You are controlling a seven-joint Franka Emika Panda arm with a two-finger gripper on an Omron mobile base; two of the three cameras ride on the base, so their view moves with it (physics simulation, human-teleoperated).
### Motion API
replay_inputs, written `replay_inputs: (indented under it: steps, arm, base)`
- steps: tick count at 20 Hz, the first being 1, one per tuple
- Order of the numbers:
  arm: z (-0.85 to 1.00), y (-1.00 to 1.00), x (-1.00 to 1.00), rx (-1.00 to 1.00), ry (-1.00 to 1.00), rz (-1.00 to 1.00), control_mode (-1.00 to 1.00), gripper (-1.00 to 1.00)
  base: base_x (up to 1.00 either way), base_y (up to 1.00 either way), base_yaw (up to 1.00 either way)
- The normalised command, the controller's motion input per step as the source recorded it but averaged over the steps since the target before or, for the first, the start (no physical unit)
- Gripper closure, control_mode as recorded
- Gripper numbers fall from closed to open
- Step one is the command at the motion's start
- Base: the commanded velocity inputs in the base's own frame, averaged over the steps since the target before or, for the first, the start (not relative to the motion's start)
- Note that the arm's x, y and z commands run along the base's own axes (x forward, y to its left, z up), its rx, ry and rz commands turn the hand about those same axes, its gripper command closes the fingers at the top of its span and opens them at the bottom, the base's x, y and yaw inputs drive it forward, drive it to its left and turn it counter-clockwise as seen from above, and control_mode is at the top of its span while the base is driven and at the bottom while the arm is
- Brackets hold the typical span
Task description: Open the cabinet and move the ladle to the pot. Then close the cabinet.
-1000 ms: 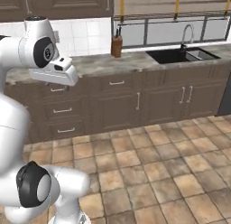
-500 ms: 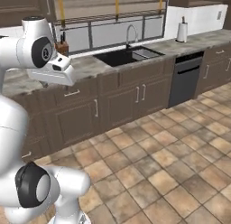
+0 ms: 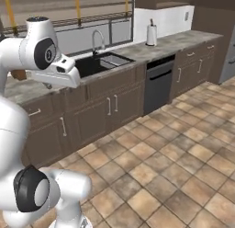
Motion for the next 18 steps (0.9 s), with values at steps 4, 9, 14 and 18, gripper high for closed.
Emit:
replay_inputs:
  steps: [4,9,14,18]
  arm:
    - [0.0,0.0,0.0,0.0,0.0,0.0,1.0,-1.0]
    - [0.0,0.0,0.0,0.0,0.0,0.0,1.0,-1.0]
    - [0.0,0.0,0.0,0.0,0.0,0.0,1.0,-1.0]
    - [0.0,0.0,0.0,0.0,0.0,0.0,1.0,-1.0]
  base:
    - [1.0,-0.38,-0.19]
    - [1.0,-0.35,-0.2]
    - [1.0,-0.02,-0.24]
    - [1.0,0.39,-0.26]
